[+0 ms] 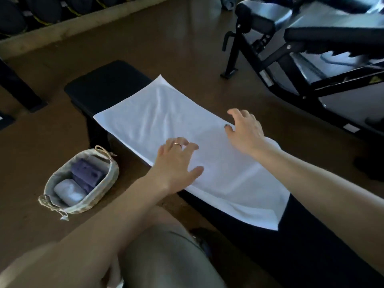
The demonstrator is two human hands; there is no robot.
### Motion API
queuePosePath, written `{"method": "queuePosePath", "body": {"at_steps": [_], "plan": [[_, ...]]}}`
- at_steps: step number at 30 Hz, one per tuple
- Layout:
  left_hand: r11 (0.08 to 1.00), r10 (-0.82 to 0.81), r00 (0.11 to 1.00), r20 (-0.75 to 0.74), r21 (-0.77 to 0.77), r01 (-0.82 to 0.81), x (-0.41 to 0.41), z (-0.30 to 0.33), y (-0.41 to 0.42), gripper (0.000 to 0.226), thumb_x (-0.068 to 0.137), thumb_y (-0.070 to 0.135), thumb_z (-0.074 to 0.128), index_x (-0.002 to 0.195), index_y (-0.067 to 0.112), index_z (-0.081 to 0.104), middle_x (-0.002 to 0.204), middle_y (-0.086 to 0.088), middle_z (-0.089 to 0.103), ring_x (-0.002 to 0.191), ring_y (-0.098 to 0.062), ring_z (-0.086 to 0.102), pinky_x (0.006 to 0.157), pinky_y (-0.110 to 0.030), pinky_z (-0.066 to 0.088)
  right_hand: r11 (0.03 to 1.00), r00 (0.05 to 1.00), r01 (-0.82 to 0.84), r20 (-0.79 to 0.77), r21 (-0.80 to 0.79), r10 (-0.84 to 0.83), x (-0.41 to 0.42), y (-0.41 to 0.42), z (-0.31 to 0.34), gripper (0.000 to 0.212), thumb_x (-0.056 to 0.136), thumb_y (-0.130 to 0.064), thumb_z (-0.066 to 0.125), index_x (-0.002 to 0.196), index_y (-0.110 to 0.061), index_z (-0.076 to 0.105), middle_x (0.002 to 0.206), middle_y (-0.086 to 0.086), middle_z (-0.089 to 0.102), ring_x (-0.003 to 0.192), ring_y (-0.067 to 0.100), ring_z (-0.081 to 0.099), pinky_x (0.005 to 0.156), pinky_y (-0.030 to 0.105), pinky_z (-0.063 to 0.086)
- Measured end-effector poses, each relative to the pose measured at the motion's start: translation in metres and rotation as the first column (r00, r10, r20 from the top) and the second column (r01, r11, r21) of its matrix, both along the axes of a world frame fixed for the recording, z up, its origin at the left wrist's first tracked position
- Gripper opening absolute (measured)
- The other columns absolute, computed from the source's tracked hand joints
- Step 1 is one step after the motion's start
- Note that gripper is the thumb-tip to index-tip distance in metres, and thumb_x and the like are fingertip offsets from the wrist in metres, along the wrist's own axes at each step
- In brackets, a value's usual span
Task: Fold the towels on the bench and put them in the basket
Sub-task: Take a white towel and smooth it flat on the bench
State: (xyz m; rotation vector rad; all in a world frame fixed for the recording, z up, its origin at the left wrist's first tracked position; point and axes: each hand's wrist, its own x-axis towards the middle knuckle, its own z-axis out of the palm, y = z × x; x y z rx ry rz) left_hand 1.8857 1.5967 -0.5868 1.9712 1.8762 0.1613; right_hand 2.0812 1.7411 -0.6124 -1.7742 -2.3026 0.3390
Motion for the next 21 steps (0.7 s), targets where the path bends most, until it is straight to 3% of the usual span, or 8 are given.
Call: {"method": "queuePosePath", "body": {"at_steps": [2,5,8,10,13,15,18,21], "plan": [[0.979,-0.197,0.98,0.04,-0.054,0.199,0.03,-0.002,-0.016,0.052,0.096,0.057,0.055,0.142,0.035,0.043,0.151,0.003,0.038,0.145,-0.021,0.022,0.12,-0.041,0.022,0.995,0.994,0.093,0.065,-0.023,-0.091,0.041,-0.015,0.005,0.053,0.103,-0.035,0.051,0.152,-0.019,0.038,0.145,0.015,0.051,0.132,0.036,0.048,0.106,0.048,0.04],[0.927,-0.352,0.932,0.086,-0.104,0.36,0.075,-0.006,-0.033,0.056,0.093,0.054,0.06,0.142,0.033,0.045,0.141,0.006,0.045,0.134,-0.017,0.032,0.112,-0.033,0.028,0.961,0.972,0.23,0.085,-0.156,-0.219,0.091,-0.034,0.01,0.063,0.103,-0.04,0.051,0.159,-0.021,0.028,0.153,0.017,0.043,0.139,0.038,0.042,0.108,0.049,0.039],[0.884,-0.447,0.894,0.028,-0.142,0.446,0.107,-0.014,-0.044,0.057,0.092,0.046,0.063,0.142,0.029,0.043,0.136,0.006,0.048,0.126,-0.017,0.04,0.107,-0.031,0.034,0.869,0.942,0.258,-0.091,-0.422,-0.324,0.118,-0.049,0.011,0.074,0.099,-0.04,0.053,0.162,-0.022,0.019,0.157,0.013,0.04,0.141,0.037,0.042,0.107,0.047,0.041],[0.879,-0.455,0.891,0.006,-0.158,0.45,0.117,-0.017,-0.049,0.045,0.094,0.035,0.061,0.136,0.024,0.046,0.131,0.002,0.052,0.12,-0.021,0.048,0.102,-0.034,0.04,0.825,0.904,0.243,-0.189,-0.51,-0.383,0.127,-0.057,0.009,0.078,0.096,-0.039,0.059,0.162,-0.02,0.021,0.158,0.01,0.04,0.142,0.034,0.042,0.104,0.042,0.041],[0.866,-0.469,0.883,-0.027,-0.212,0.454,0.118,-0.015,-0.056,0.017,0.094,0.021,0.053,0.111,0.024,0.052,0.112,-0.001,0.058,0.104,-0.027,0.057,0.088,-0.039,0.047,0.828,0.857,0.25,-0.284,-0.502,-0.431,0.135,-0.062,0.005,0.076,0.093,-0.032,0.067,0.158,-0.016,0.032,0.15,0.008,0.049,0.135,0.029,0.049,0.098,0.035,0.041],[0.851,-0.494,0.868,-0.057,-0.237,0.469,0.114,-0.014,-0.062,0.01,0.091,0.02,0.053,0.099,0.026,0.052,0.103,0.001,0.057,0.097,-0.027,0.057,0.083,-0.041,0.048,0.839,0.818,0.252,-0.357,-0.482,-0.45,0.138,-0.064,0.002,0.073,0.09,-0.022,0.071,0.155,-0.015,0.038,0.143,0.008,0.056,0.13,0.028,0.054,0.095,0.032,0.041],[0.832,-0.535,0.837,-0.117,-0.243,0.498,0.108,-0.014,-0.07,0.013,0.089,0.02,0.054,0.1,0.025,0.054,0.102,0.002,0.057,0.093,-0.026,0.058,0.081,-0.041,0.048,0.846,0.779,0.209,-0.439,-0.491,-0.448,0.136,-0.064,0.002,0.074,0.088,-0.011,0.073,0.154,-0.016,0.041,0.143,0.009,0.055,0.131,0.028,0.054,0.101,0.036,0.043],[0.797,-0.603,0.758,-0.248,-0.234,0.557,0.107,-0.014,-0.08,0.011,0.09,0.019,0.054,0.096,0.026,0.046,0.103,-0.001,0.056,0.094,-0.025,0.053,0.08,-0.034,0.038,0.858,0.74,0.209,-0.498,-0.468,-0.452,0.13,-0.063,0.002,0.068,0.086,-0.007,0.073,0.148,-0.017,0.048,0.136,0.008,0.058,0.126,0.027,0.056,0.099,0.035,0.045]]}}
